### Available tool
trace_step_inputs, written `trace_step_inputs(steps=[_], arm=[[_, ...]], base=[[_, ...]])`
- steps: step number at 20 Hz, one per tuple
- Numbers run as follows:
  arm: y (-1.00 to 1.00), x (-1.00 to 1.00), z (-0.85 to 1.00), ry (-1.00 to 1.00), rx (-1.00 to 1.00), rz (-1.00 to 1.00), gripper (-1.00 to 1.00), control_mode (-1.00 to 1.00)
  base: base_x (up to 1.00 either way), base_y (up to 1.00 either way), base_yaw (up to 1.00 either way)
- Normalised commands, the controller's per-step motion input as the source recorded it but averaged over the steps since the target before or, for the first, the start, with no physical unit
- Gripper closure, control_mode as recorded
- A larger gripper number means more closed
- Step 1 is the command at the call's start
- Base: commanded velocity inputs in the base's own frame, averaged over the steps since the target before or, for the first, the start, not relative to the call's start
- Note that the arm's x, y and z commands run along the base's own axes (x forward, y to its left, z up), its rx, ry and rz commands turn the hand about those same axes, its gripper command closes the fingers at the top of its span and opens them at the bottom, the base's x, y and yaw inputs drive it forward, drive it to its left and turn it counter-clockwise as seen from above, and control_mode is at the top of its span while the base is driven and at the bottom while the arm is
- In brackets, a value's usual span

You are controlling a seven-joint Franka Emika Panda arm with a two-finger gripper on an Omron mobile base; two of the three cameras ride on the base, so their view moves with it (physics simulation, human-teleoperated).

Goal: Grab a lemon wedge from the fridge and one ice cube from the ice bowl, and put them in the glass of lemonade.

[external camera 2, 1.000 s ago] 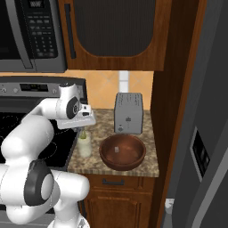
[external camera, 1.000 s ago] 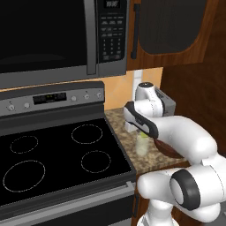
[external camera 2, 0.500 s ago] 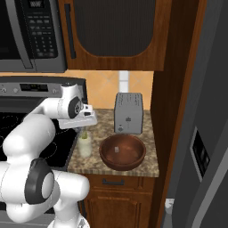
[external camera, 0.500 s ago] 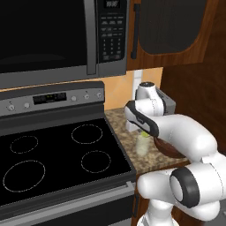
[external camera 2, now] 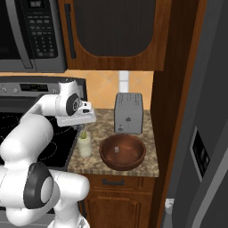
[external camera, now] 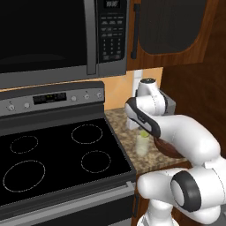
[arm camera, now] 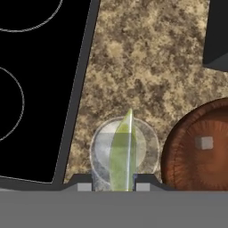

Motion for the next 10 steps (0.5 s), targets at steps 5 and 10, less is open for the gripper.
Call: trace_step_inputs(steps=[5,10], arm=[[0.0,0.04,0.24,0.02,0.0,0.0,1.0,-1.0],[0.0,0.24,0.0,0.06,0.0,0.0,1.0,-1.0]], base=[[0.0,0.0,0.0],[0.0,0.0,0.0]])
